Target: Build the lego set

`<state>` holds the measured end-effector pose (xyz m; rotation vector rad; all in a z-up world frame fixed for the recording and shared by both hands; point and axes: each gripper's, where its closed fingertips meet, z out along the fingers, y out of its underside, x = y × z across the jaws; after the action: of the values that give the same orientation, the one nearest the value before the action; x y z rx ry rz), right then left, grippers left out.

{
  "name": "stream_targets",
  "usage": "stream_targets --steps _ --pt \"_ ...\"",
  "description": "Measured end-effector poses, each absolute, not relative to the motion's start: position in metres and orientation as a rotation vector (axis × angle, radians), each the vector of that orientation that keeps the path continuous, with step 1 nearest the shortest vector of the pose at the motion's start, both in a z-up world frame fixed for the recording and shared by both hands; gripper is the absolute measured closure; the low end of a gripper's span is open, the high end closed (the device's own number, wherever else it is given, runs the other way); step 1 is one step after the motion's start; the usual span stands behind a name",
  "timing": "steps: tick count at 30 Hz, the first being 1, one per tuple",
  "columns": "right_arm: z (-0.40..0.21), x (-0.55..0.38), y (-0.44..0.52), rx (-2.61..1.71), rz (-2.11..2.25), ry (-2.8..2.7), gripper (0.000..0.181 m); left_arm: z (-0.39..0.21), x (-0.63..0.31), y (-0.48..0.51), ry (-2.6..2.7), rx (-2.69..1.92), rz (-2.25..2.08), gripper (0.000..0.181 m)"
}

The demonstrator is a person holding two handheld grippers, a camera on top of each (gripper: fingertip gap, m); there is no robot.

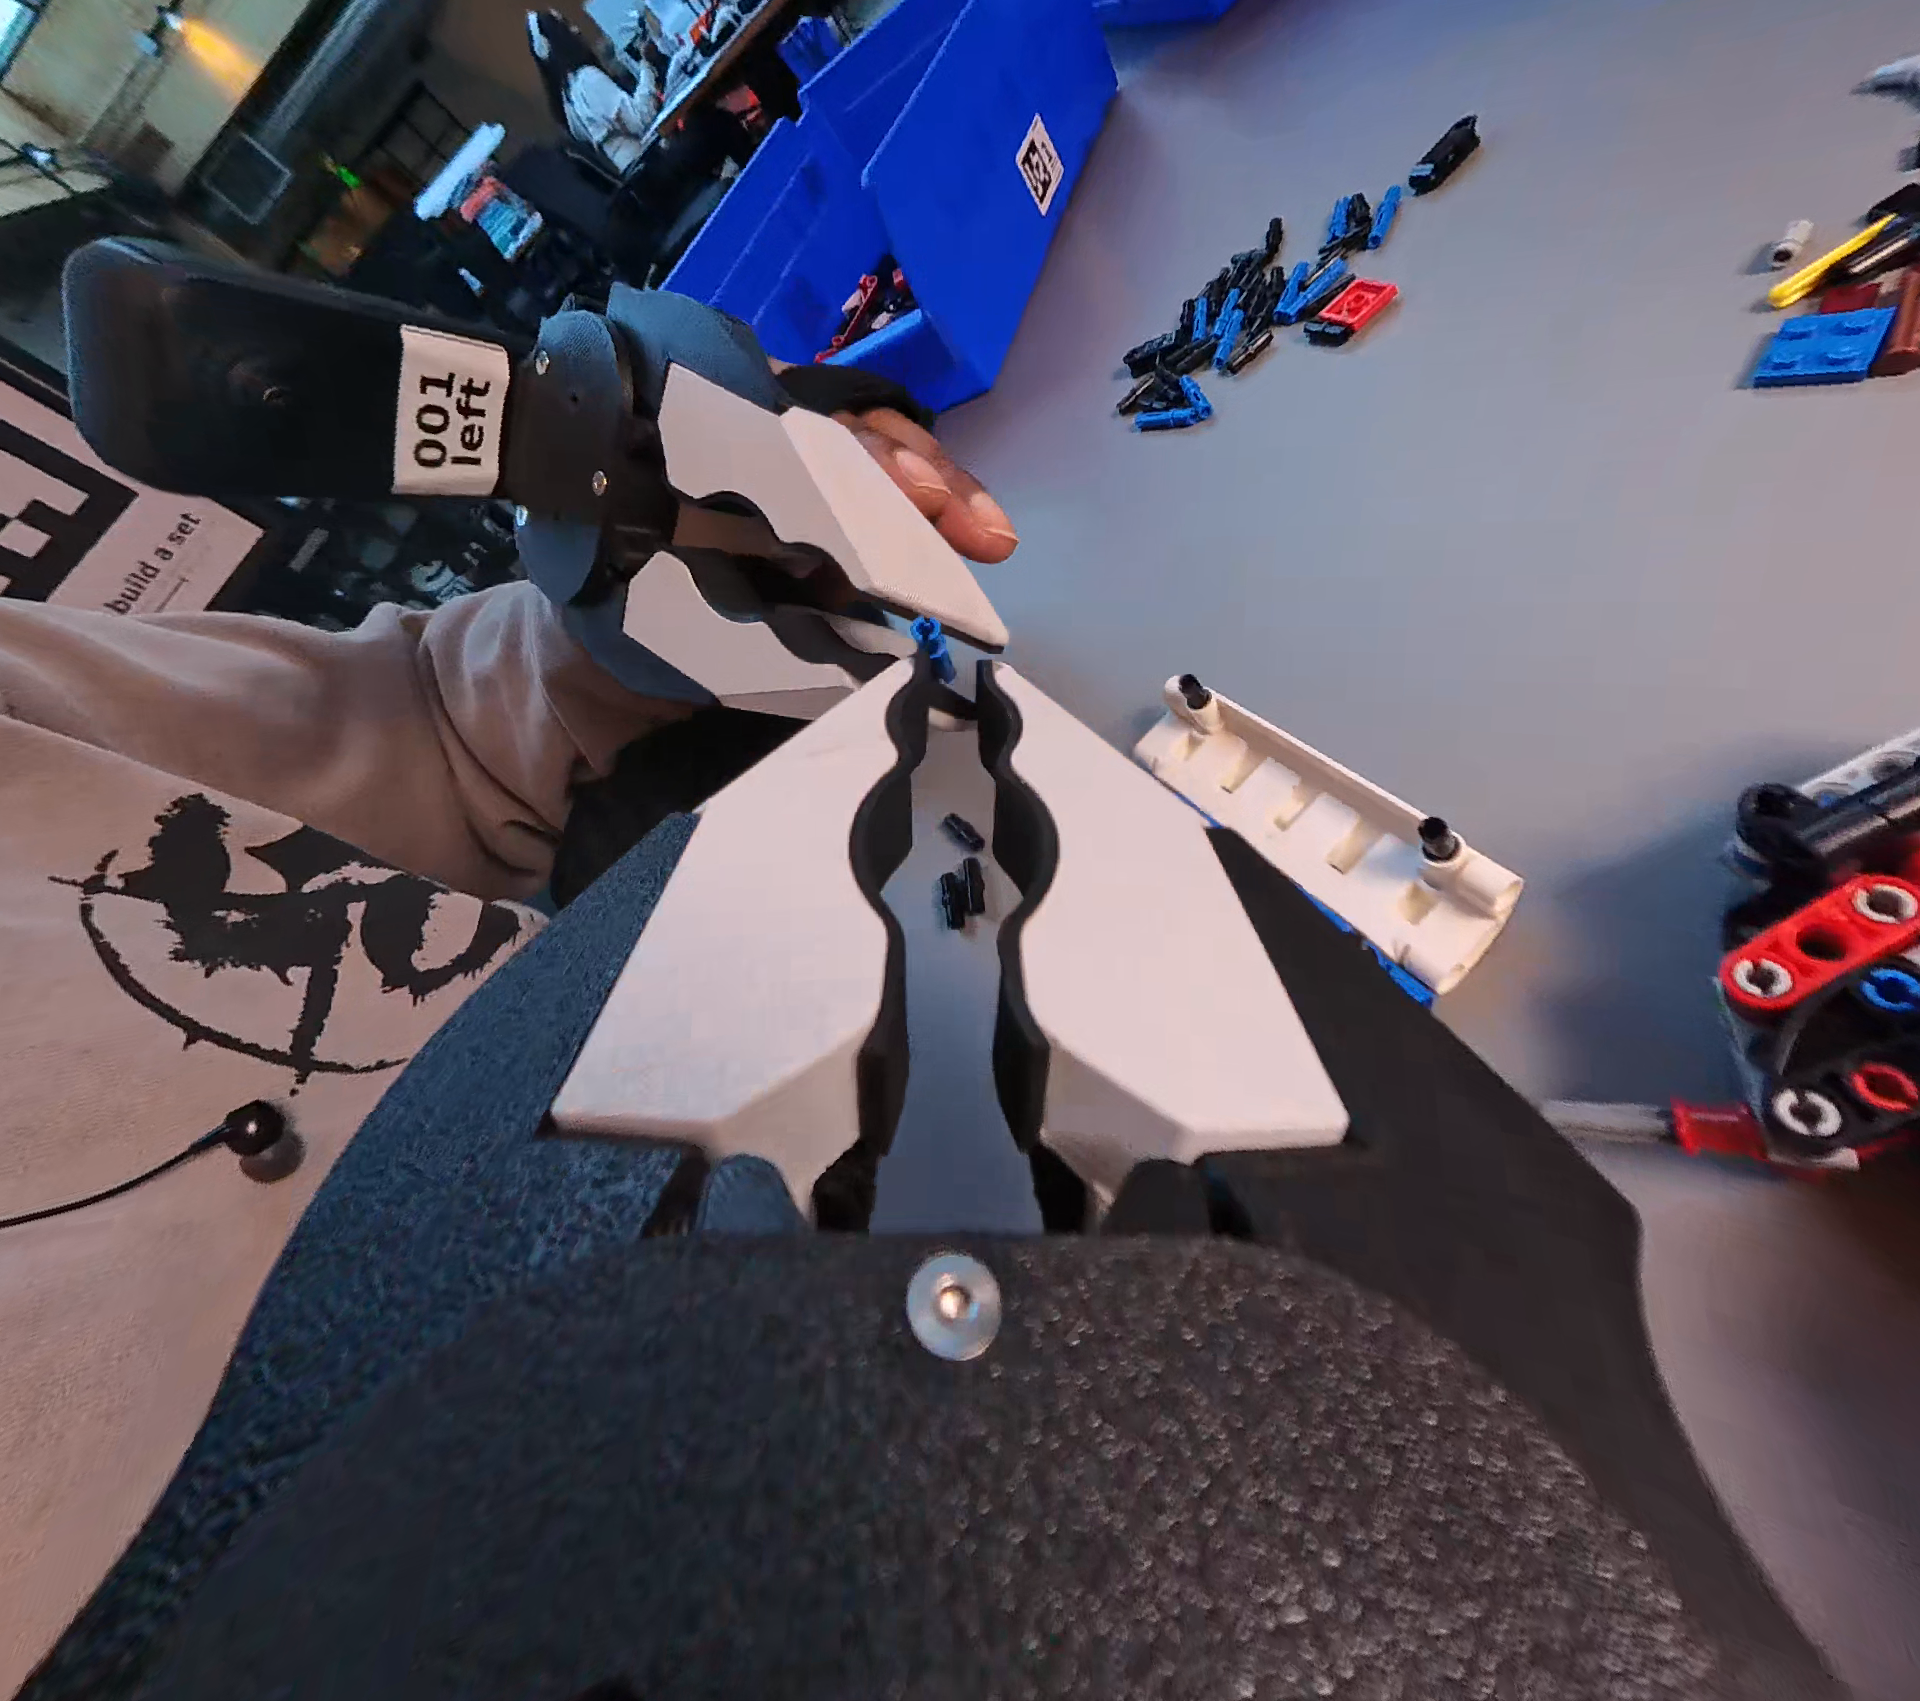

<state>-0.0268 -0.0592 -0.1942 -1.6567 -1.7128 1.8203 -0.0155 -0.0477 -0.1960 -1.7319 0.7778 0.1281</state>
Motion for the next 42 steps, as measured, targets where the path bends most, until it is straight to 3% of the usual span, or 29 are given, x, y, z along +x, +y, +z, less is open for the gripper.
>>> stream_targets --steps 1,6,16,19,31,34,37,42 --pt "-0.195 -0.024 -0.059 -1.664 1.837 -1.743 0.173 -0.197 -0.013 -0.049 0.779 -1.737 0.096 0.172" --pt "-0.184 -0.008 -0.054 -1.668 2.063 -1.787 0.167 -0.202 -0.021 -0.051 0.72 -1.803 -0.009 0.18" --pt "-0.201 -0.024 -0.057 -1.52 1.67 -1.813 0.168 -0.224 -0.021 -0.046 0.762 -1.935 0.09 0.18" --pt "-0.209 -0.026 -0.055 -1.527 1.607 -1.827 0.181 -0.227 -0.018 -0.047 0.794 -1.933 0.11 0.18" --pt "-0.2 -0.017 -0.052 -1.506 1.751 -1.835 0.181 -0.207 -0.012 -0.053 0.725 -1.856 -0.087 0.18" --pt "-0.198 -0.013 -0.058 -1.505 1.798 -1.874 0.167 -0.203 -0.012 -0.054 0.723 -1.837 -0.091 0.18" --pt "-0.198 -0.014 -0.063 -1.508 1.842 -1.861 0.178 -0.201 -0.008 -0.055 0.744 -1.818 -0.089 0.18" --pt "-0.193 -0.013 -0.064 -1.506 1.928 -1.826 0.18 -0.196 -0.007 -0.056 0.748 -1.798 -0.08 0.18"
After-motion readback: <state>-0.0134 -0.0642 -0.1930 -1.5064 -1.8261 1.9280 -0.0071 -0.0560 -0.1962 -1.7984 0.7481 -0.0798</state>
